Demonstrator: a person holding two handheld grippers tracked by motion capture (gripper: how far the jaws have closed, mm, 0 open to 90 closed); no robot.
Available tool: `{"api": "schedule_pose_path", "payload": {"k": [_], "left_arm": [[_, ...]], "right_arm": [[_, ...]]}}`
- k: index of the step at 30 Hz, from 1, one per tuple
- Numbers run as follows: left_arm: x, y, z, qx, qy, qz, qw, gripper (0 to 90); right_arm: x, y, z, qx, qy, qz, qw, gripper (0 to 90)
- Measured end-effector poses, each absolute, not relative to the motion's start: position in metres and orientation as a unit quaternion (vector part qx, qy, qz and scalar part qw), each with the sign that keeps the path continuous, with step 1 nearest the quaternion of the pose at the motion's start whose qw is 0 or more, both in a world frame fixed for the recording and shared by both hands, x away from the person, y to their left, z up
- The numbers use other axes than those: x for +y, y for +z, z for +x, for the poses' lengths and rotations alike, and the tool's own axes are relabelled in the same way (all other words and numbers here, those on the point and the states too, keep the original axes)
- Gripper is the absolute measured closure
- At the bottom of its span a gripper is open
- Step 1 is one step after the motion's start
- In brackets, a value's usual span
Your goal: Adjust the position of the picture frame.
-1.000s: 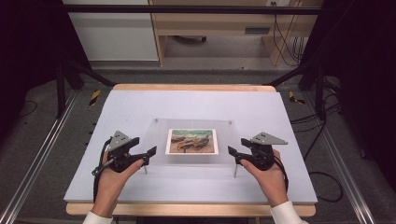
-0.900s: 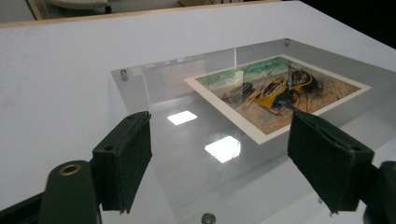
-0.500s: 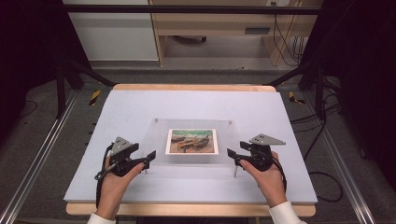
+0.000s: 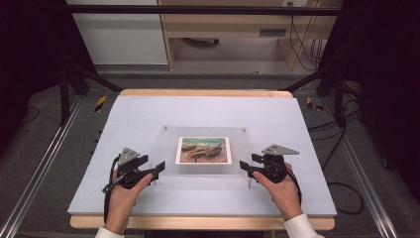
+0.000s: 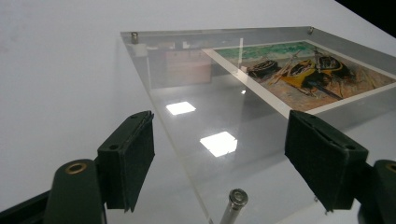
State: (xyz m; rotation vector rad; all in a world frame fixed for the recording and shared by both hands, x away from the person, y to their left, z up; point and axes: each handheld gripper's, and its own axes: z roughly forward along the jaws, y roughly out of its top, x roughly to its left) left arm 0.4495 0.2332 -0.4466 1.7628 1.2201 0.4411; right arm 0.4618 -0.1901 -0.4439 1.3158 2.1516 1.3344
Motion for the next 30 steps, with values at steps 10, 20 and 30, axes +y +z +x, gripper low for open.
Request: {"api": "schedule_pose_path", "payload": {"k": [10, 20, 30], "left_arm": [[0.2348, -0.4514, 0.4514, 0.504, 0.149, 0.713, 0.465, 23.8], [0.2349, -0.4548, 0.4532, 0.512, 0.115, 0.705, 0.477, 22.7], [0.2398, -0.457, 0.4562, 0.52, 0.083, 0.7, 0.483, 21.9]], "right_arm": [[-0.1936, -0.4467, 0.4633, 0.739, 0.467, 0.466, 0.136, 37.2], [-0.1974, -0.4522, 0.4661, 0.733, 0.468, 0.483, 0.105, 32.3], [-0.1994, -0.4534, 0.4648, 0.722, 0.471, 0.501, 0.079, 31.7]]}}
